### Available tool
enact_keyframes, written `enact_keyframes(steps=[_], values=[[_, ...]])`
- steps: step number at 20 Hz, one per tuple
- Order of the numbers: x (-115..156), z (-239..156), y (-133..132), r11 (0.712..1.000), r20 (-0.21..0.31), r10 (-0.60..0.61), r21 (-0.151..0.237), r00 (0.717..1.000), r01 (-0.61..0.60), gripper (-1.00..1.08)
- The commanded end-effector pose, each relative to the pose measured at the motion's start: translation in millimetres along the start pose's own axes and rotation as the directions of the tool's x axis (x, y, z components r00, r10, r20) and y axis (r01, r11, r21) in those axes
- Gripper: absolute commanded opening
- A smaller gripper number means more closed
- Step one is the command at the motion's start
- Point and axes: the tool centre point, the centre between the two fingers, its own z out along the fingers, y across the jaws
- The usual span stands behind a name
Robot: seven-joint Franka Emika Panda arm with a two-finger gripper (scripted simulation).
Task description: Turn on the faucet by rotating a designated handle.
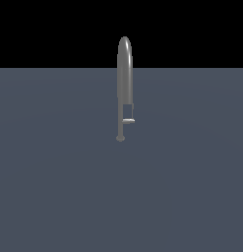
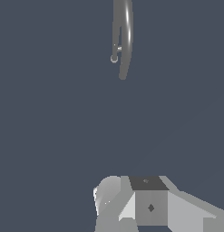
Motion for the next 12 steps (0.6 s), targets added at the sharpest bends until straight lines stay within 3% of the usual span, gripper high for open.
enact_keyframes(steps=[1, 7, 12], values=[[0.0, 0.0, 0.0, 1.0, 0.0, 0.0, 0.0, 1.0, 0.0, -1.0], [0.4, -8.9, -0.3, 1.0, -0.022, 0.006, 0.016, 1.0, -0.005, -1.0], [0.6, -29.8, -0.1, 0.998, -0.072, 0.021, 0.056, 0.997, -0.017, -1.0]])
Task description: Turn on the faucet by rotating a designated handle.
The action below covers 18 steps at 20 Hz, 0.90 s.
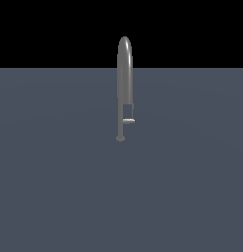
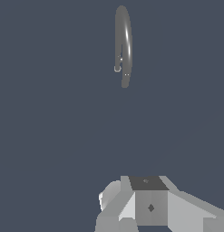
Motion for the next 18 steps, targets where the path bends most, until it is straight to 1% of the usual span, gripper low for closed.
enact_keyframes(steps=[1, 4, 6, 10, 14, 18], values=[[0.6, -12.6, 0.0, 1.0, -0.03, 0.009, 0.025, 1.0, -0.008, -1.0], [1.0, -31.8, 1.0, 0.997, -0.072, 0.024, 0.068, 0.997, -0.019, -1.0], [1.0, -46.5, 2.7, 0.994, -0.103, 0.038, 0.105, 0.994, -0.027, -1.0], [0.4, -79.2, 10.2, 0.979, -0.162, 0.076, 0.199, 0.984, -0.043, -1.0], [-0.2, -109.7, 23.2, 0.951, -0.203, 0.122, 0.305, 0.971, -0.056, -1.0], [0.7, -135.3, 41.3, 0.907, -0.221, 0.173, 0.415, 0.96, -0.067, -1.0]])
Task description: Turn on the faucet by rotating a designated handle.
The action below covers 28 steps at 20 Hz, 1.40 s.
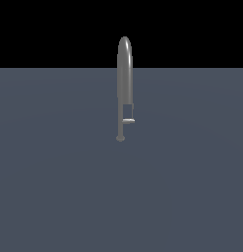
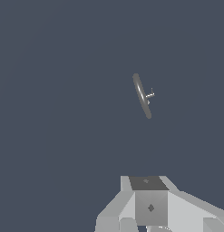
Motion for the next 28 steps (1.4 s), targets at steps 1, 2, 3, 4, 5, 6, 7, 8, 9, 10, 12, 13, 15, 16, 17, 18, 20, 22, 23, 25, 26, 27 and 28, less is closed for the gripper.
enact_keyframes(steps=[1, 2, 3, 4, 5, 6, 7, 8, 9, 10, 12, 13, 15, 16, 17, 18, 20, 22, 23, 25, 26, 27, 28], values=[[6.1, -17.6, 5.8, 0.997, -0.019, 0.028, 0.071, 0.999, -0.026, -1.0], [8.8, -23.9, 8.9, 0.994, -0.023, 0.04, 0.1, 0.999, -0.038, -1.0], [11.6, -29.9, 12.4, 0.99, -0.026, 0.053, 0.129, 0.998, -0.049, -1.0], [14.7, -35.5, 16.1, 0.986, -0.027, 0.066, 0.158, 0.997, -0.061, -1.0], [17.9, -40.7, 20.3, 0.98, -0.027, 0.08, 0.187, 0.996, -0.073, -1.0], [21.3, -45.6, 24.7, 0.973, -0.025, 0.093, 0.215, 0.995, -0.086, -1.0], [24.9, -50.0, 29.4, 0.965, -0.021, 0.108, 0.243, 0.994, -0.099, -1.0], [28.7, -54.0, 34.5, 0.956, -0.016, 0.122, 0.271, 0.992, -0.113, -1.0], [32.7, -57.5, 39.7, 0.946, -0.01, 0.136, 0.298, 0.991, -0.127, -1.0], [36.9, -60.5, 45.2, 0.935, -0.002, 0.15, 0.325, 0.989, -0.142, -1.0], [45.9, -65.1, 56.9, 0.91, 0.019, 0.179, 0.377, 0.984, -0.173, -1.0], [50.7, -66.6, 63.0, 0.896, 0.031, 0.193, 0.401, 0.981, -0.189, -1.0], [61.0, -67.9, 75.6, 0.866, 0.061, 0.22, 0.447, 0.974, -0.224, -1.0], [66.5, -67.8, 82.1, 0.85, 0.077, 0.233, 0.468, 0.969, -0.242, -1.0], [72.1, -67.0, 88.6, 0.833, 0.095, 0.246, 0.488, 0.964, -0.261, -1.0], [77.9, -65.6, 95.2, 0.815, 0.115, 0.259, 0.507, 0.959, -0.28, -1.0], [90.1, -61.0, 108.5, 0.778, 0.157, 0.282, 0.54, 0.947, -0.321, -1.0], [102.8, -53.9, 121.6, 0.738, 0.204, 0.303, 0.568, 0.931, -0.364, -1.0], [109.4, -49.4, 128.1, 0.718, 0.229, 0.312, 0.579, 0.922, -0.386, -1.0], [122.8, -38.5, 140.8, 0.677, 0.28, 0.329, 0.596, 0.902, -0.432, -1.0], [129.6, -32.1, 146.9, 0.656, 0.307, 0.337, 0.602, 0.89, -0.456, -1.0], [136.5, -25.1, 152.9, 0.635, 0.335, 0.344, 0.606, 0.877, -0.48, -1.0], [143.4, -17.4, 158.6, 0.614, 0.363, 0.35, 0.608, 0.864, -0.504, -1.0]])
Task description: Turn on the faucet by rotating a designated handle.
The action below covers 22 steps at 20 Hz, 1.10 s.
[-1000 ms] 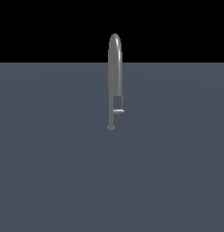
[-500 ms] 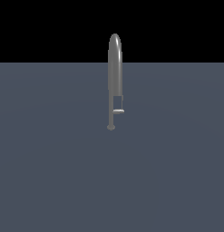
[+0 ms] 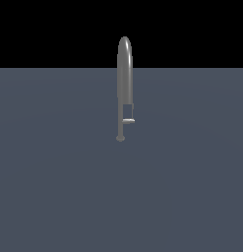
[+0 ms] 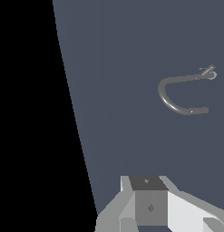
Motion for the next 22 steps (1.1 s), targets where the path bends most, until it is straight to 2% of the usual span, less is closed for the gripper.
enact_keyframes(steps=[1, 6, 11, 16, 22], values=[[24.7, 5.7, 9.7, 0.997, 0.039, 0.062, 0.034, 0.997, -0.064, -1.0], [79.0, 25.9, 40.0, 0.973, 0.131, 0.204, 0.083, 0.97, -0.216, -1.0], [132.1, 61.4, 76.0, 0.923, 0.228, 0.347, 0.09, 0.91, -0.374, -1.0], [179.9, 111.1, 117.2, 0.848, 0.314, 0.487, 0.053, 0.815, -0.527, -1.0], [225.5, 186.4, 173.2, 0.727, 0.386, 0.644, -0.041, 0.66, -0.685, -1.0]])
